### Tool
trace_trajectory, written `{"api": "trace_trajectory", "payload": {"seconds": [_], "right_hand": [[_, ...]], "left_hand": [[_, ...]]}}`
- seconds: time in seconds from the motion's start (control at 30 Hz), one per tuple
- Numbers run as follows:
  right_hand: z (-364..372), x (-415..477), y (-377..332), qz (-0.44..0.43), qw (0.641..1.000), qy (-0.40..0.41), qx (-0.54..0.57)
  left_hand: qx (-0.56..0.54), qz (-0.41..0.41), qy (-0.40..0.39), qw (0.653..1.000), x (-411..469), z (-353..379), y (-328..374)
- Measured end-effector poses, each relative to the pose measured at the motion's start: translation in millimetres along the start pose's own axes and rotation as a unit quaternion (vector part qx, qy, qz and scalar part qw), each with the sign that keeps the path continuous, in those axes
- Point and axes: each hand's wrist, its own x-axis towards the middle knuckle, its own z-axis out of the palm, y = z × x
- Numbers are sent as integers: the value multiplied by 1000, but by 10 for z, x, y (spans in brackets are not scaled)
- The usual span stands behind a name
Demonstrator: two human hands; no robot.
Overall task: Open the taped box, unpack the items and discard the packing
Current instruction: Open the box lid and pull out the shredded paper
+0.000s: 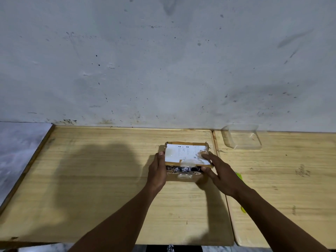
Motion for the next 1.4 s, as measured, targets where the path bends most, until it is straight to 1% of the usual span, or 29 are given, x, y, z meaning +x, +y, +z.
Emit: {"api": "trace_trajectory", "payload": {"seconds": [0.13,0.2,0.3,0.4,0.53,0.67,0.77,0.87,0.97,1.2,1.4], "right_hand": [[-67,55,4,29,1000,-9,-9],[-100,80,7,39,999,-6,-21],[-106,138,-7,41,998,22,-43],[-107,185,-89,28,998,54,-29],[-179,264,-101,23,996,75,-29],[-209,366,-76,45,993,108,-19],[-168,475,-104,67,983,166,30],[-99,542,-89,57,975,211,40],[12,541,-6,32,979,196,48],[206,456,170,-9,993,112,39],[232,678,178,-7,992,112,53]], "left_hand": [[-25,-14,-20,999,38,9,-47],[-38,-15,-18,999,38,-3,-8],[-40,-2,-13,999,40,-6,47],[-38,-3,-9,999,25,15,26],[-46,2,9,999,48,49,-69],[-32,52,13,998,117,56,4],[-3,103,6,995,187,57,97],[27,119,-8,992,248,66,151],[32,122,-22,992,275,76,132],[53,124,-66,989,300,188,80],[49,132,-67,988,465,207,162]]}}
